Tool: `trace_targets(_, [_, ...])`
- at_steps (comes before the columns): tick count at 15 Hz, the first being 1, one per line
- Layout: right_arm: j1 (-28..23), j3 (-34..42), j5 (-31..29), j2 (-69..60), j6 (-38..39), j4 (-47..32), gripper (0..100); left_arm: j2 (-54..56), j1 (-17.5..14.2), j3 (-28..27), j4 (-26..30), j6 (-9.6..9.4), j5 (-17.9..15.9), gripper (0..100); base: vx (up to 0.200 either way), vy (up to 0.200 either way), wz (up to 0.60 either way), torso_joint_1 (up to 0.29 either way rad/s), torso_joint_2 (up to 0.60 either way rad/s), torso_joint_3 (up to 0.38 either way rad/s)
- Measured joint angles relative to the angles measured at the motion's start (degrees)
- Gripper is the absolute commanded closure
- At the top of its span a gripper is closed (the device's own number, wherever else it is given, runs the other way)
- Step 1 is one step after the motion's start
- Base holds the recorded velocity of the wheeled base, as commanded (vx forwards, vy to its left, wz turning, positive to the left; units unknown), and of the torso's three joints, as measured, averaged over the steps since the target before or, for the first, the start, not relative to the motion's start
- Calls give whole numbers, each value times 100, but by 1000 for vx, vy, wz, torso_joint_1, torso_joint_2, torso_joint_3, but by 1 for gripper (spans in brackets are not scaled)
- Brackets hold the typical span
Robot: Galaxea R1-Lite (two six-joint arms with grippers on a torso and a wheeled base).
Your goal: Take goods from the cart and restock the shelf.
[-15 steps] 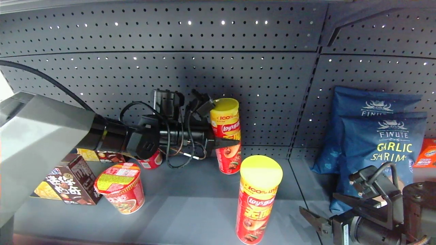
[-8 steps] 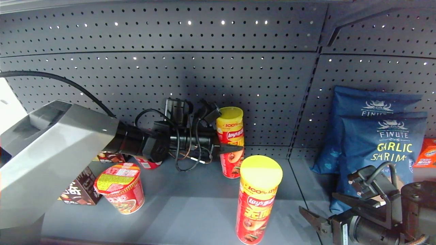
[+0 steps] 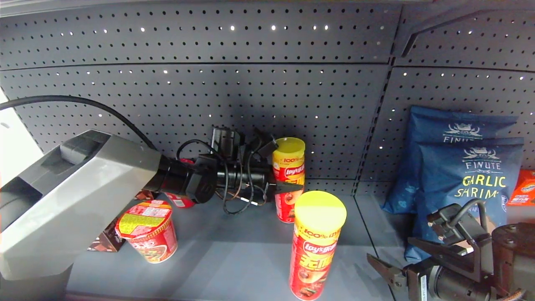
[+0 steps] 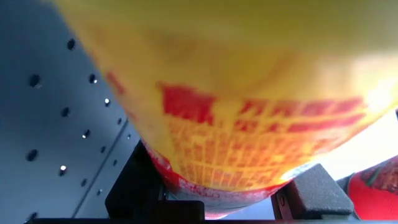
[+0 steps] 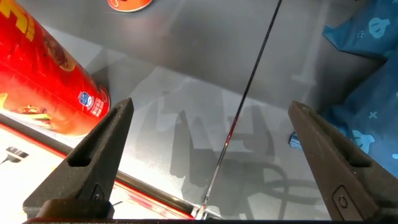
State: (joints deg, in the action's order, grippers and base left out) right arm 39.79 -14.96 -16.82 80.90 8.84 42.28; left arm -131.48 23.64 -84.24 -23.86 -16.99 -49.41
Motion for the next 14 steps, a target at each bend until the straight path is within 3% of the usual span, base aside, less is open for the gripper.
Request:
trace_targets(4, [6,-67,133,90,-4,23,0,188,-32,210,21,-5,30,100,0,0,0,0,0,0])
trace_targets(14, [11,-85,128,132,-6,23,0,199,9,119,24,2,129,100,0,0,0,0,0,0])
